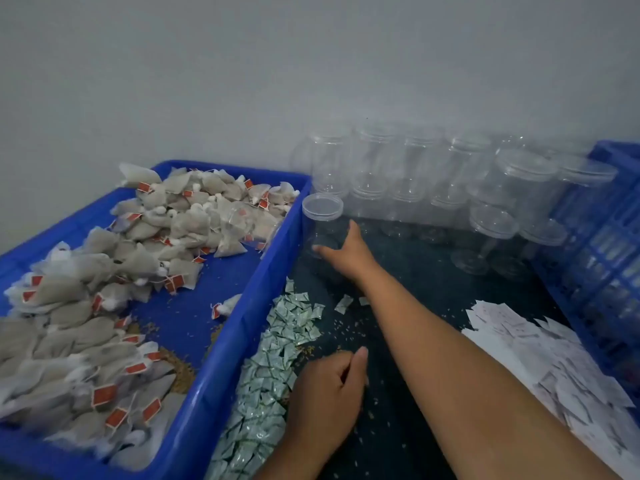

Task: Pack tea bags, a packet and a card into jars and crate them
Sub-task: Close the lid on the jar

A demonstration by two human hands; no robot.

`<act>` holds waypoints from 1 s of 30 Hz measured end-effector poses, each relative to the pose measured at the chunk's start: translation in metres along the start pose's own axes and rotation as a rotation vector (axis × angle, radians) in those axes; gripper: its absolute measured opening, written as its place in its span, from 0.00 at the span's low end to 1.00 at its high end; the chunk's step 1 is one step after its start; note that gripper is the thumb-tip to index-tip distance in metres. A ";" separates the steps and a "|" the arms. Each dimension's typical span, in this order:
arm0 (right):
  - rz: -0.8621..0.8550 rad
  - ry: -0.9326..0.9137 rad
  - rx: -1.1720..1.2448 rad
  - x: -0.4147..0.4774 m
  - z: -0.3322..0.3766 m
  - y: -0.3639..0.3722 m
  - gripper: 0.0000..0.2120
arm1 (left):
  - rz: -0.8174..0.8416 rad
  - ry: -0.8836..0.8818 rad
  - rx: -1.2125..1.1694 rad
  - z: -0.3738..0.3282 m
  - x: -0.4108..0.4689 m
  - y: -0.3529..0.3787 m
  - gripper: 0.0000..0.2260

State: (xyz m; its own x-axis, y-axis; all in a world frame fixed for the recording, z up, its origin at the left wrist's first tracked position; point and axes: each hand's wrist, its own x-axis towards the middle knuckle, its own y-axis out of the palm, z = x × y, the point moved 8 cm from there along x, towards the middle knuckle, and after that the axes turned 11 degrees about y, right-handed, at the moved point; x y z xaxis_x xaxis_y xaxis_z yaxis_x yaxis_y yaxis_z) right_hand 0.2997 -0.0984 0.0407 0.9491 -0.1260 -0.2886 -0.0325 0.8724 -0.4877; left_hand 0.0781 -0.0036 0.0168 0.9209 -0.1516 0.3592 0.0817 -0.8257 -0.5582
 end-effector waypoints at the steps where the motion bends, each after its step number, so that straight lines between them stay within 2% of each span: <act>1: -0.004 0.017 0.050 0.007 0.002 0.003 0.60 | -0.004 -0.012 -0.040 -0.001 0.000 -0.001 0.25; 3: -0.047 0.049 0.086 0.018 0.006 0.007 0.58 | -0.019 -0.017 -0.047 0.003 0.003 -0.003 0.24; 6: -0.162 0.028 -0.028 0.023 0.009 0.007 0.47 | -0.047 -0.010 -0.084 0.004 0.008 -0.007 0.24; 10: -0.070 -0.026 0.124 0.004 -0.002 0.015 0.46 | -0.054 -0.062 -0.118 0.010 0.005 -0.006 0.24; 17: -0.134 -0.206 0.340 -0.093 -0.024 -0.023 0.44 | -0.070 -0.093 -0.175 0.008 0.005 -0.005 0.27; 21: -0.165 -0.222 0.493 -0.158 -0.069 -0.052 0.40 | -0.062 -0.083 -0.218 0.010 0.002 -0.006 0.30; 24: -0.171 -0.247 0.499 -0.205 -0.110 -0.060 0.35 | -0.056 -0.075 -0.191 0.011 0.005 -0.005 0.30; 27: -0.217 -0.264 0.388 -0.226 -0.129 -0.062 0.41 | -0.072 -0.070 -0.191 0.003 0.005 -0.006 0.26; 30: -0.218 -0.290 0.362 -0.228 -0.131 -0.065 0.44 | -0.145 0.013 -0.222 -0.018 0.004 -0.018 0.15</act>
State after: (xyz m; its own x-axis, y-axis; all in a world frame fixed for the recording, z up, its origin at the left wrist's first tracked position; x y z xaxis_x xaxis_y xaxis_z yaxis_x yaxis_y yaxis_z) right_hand 0.0447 -0.1879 0.0301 0.9713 -0.2316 0.0538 0.2375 0.9546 -0.1796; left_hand 0.0737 0.0009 0.0415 0.9004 -0.0285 0.4342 0.1259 -0.9381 -0.3226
